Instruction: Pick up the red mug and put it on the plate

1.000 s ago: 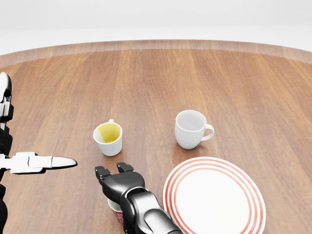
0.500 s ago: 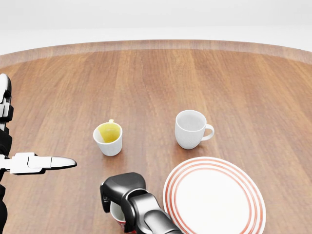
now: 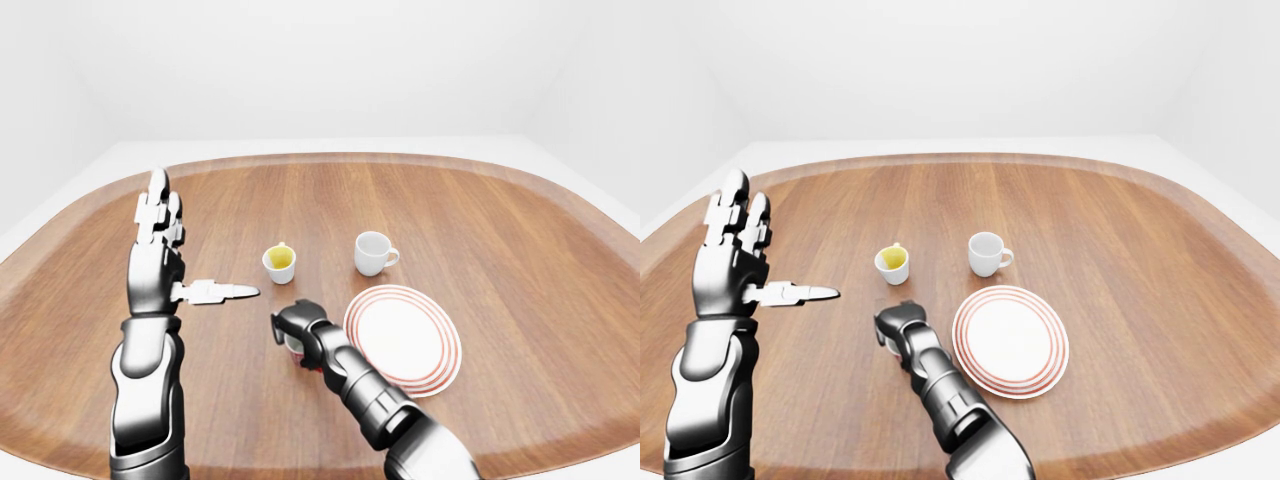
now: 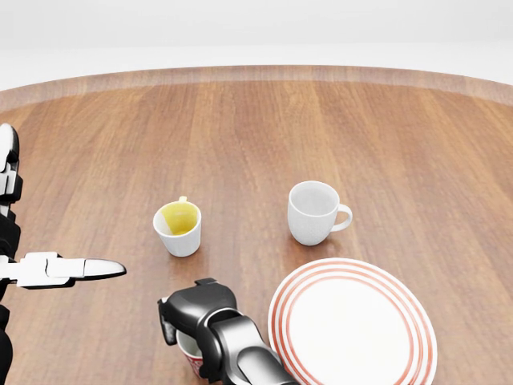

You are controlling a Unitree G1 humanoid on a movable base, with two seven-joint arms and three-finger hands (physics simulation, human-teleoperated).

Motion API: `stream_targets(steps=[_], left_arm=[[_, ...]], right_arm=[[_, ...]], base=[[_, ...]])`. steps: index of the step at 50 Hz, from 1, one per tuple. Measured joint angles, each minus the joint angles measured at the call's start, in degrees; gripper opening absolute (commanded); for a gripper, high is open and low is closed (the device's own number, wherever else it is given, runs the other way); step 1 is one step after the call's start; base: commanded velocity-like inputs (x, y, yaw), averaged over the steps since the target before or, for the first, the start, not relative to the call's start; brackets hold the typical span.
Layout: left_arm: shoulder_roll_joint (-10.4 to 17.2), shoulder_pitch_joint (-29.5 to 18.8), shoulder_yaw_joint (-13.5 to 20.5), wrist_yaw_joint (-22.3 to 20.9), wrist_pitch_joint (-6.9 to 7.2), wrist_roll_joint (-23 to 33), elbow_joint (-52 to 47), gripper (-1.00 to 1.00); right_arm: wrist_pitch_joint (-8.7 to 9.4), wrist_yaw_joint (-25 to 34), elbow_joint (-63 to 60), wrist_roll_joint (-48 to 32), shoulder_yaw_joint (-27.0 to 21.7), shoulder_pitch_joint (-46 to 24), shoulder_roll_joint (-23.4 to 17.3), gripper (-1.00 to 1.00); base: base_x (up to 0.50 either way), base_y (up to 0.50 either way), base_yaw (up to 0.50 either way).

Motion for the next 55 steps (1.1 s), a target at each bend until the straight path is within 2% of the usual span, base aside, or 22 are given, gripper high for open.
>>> stream_targets(steps=[26,50,55], left_arm=[[0.1,-0.26,0.04,-0.05,0.0,-0.02,-0.62,1.0],[0.1,-0.43,-0.2,-0.17,0.0,0.31,-1.4,1.0],[0.03,-0.44,-0.32,-0.2,0.0,0.46,-1.54,1.0]], right_arm=[[0.0,13.96,-20.44,-9.29,1.53,5.81,-1.1,-1.0],[0.0,27.93,-40.74,-13.84,0.16,7.87,-2.83,-1.0],[0.0,28.21,-44.36,-14.13,-0.47,7.44,-3.16,-1.0]], base=[[0.0,0.0,0.0],[0.0,0.0,0.0],[0.0,0.0,0.0]])
